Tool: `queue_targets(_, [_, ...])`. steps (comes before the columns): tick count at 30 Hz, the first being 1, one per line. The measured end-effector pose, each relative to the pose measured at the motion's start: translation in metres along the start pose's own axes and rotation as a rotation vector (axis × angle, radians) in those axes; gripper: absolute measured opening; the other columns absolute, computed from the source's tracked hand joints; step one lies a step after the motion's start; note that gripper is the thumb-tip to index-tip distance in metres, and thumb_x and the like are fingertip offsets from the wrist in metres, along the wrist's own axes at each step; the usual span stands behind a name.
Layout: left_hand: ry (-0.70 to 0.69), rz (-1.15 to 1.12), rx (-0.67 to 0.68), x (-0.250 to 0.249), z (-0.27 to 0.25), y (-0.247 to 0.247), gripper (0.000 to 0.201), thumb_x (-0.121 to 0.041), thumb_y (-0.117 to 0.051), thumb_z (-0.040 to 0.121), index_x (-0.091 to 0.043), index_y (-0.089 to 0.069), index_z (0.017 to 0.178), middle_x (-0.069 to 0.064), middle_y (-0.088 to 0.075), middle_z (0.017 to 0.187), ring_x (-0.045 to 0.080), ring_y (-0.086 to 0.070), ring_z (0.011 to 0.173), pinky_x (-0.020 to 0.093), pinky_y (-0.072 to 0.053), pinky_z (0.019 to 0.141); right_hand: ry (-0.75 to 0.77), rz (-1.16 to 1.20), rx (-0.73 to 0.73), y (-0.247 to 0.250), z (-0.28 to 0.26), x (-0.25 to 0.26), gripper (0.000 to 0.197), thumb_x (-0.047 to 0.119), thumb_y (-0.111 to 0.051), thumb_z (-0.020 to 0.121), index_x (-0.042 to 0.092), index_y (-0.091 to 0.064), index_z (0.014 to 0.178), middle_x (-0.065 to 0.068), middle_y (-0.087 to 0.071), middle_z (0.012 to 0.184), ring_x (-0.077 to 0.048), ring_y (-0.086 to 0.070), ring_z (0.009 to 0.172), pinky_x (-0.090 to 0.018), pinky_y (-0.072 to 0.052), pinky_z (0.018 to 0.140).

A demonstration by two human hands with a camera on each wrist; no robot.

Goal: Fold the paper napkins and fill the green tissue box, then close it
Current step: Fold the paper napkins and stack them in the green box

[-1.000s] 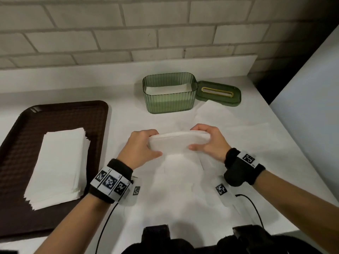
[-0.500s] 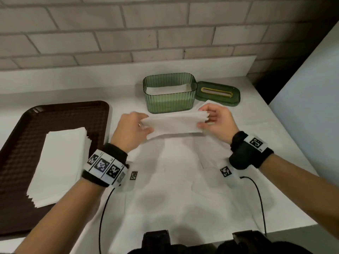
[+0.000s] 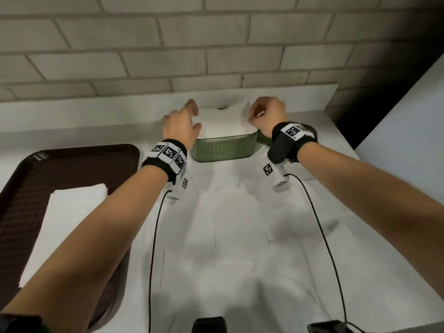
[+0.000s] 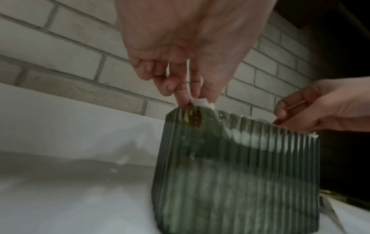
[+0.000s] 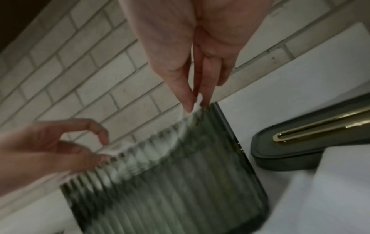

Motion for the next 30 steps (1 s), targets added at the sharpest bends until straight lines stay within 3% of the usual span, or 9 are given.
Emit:
queue_targets(4, [-0.060,0.265,0.136,-0.004,0.007,-0.020,0.009,-0.025,-0.060,0.086,-0.022,-0.067,0.090,0.006,-0.070,0.088,0.030,-0.057,0.095,0.039,-0.033,0.091,0.032,-0.230,0.179,-0.023,-0.005,0.000,0.017,0.003,-0.059,0.081,0.010,-0.074,0.086,-0.007,-0.071,0.087,-0.017,-0.058,0.076,-0.016,-0.042,0.077])
queue_targets(8, [-0.143,0.317,0.112,-0.013,0.012,-0.014,0.028,-0.034,-0.054,0.091,-0.013,-0.071,0.084,0.014,-0.058,0.102,0.035,-0.045,0.107,0.044,-0.033,0.090,0.129,-0.474,0.249,-0.029,-0.007,0.016,0.027,0.026,-0.055,0.089,0.004,-0.070,0.084,-0.014,-0.065,0.099,-0.033,-0.062,0.087,-0.040,-0.049,0.088])
queue_targets(10, [-0.207,0.303,0.101,-0.020,0.012,-0.010,0.043,-0.037,-0.040,0.095,-0.009,-0.068,0.079,0.014,-0.058,0.102,0.033,-0.044,0.105,0.046,-0.031,0.089,0.205,-0.595,0.222,-0.028,-0.009,0.027,0.048,0.044,-0.043,0.095,0.008,-0.066,0.071,-0.012,-0.062,0.099,-0.031,-0.059,0.088,-0.040,-0.039,0.096])
queue_targets(13, [-0.238,0.382,0.264,-0.025,0.007,-0.024,0.063,-0.041,-0.020,0.097,-0.010,-0.064,0.066,0.008,-0.059,0.079,0.026,-0.046,0.100,0.051,-0.025,0.095,0.227,-0.718,0.365,-0.039,-0.020,0.034,0.076,0.056,-0.018,0.099,0.012,-0.059,0.054,-0.008,-0.062,0.072,-0.024,-0.059,0.085,-0.045,-0.017,0.114])
queue_targets(18, [-0.163,0.518,0.575,-0.013,-0.011,-0.052,0.063,-0.040,-0.009,0.099,-0.015,-0.065,0.086,0.003,-0.057,0.072,0.025,-0.049,0.109,0.063,-0.007,0.110,0.073,-0.745,0.683,-0.061,-0.038,0.011,0.087,0.062,0.005,0.095,0.017,-0.064,0.068,-0.004,-0.062,0.074,-0.023,-0.053,0.121,-0.052,0.009,0.119])
queue_targets(21, [-0.150,0.365,0.356,-0.016,-0.008,-0.032,0.058,-0.038,-0.023,0.099,-0.009,-0.060,0.065,0.008,-0.060,0.078,0.025,-0.051,0.104,0.059,-0.015,0.108,0.118,-0.639,0.516,-0.047,-0.031,0.020,0.083,0.060,-0.006,0.098,0.011,-0.060,0.059,-0.002,-0.057,0.059,-0.021,-0.062,0.091,-0.051,0.001,0.119])
queue_targets(25, [-0.210,0.112,-0.093,-0.023,-0.033,0.017,0.023,-0.025,-0.050,0.088,-0.011,-0.064,0.077,0.005,-0.064,0.092,0.027,-0.053,0.094,0.037,-0.030,0.082,0.329,-0.370,0.110,-0.001,-0.038,0.051,0.047,0.049,-0.040,0.096,0.016,-0.061,0.070,0.004,-0.059,0.076,-0.017,-0.053,0.077,-0.043,-0.031,0.102])
queue_targets(27, [-0.210,0.071,-0.115,-0.022,-0.055,0.019,0.013,-0.022,-0.055,0.085,-0.013,-0.063,0.081,0.003,-0.062,0.092,0.023,-0.055,0.089,0.032,-0.029,0.077,0.368,-0.221,0.173,0.000,-0.057,0.056,0.024,0.038,-0.058,0.090,0.021,-0.063,0.074,0.007,-0.058,0.079,-0.008,-0.050,0.070,-0.031,-0.039,0.083])
queue_targets(30, [-0.133,0.172,0.136,-0.011,-0.082,-0.013,0.014,-0.021,-0.058,0.086,-0.009,-0.062,0.092,0.007,-0.058,0.096,0.028,-0.060,0.086,0.038,-0.047,0.075,0.360,-0.216,0.511,-0.035,-0.100,0.048,0.006,0.027,-0.071,0.081,0.021,-0.072,0.082,0.010,-0.064,0.084,0.001,-0.052,0.069,-0.024,-0.042,0.069])
Point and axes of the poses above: each hand's wrist, its own z-axis towards the middle knuckle, its own y-axis out of the back of the hand, x = y × z, the point moved 9 cm from there along z, towards the middle knuckle
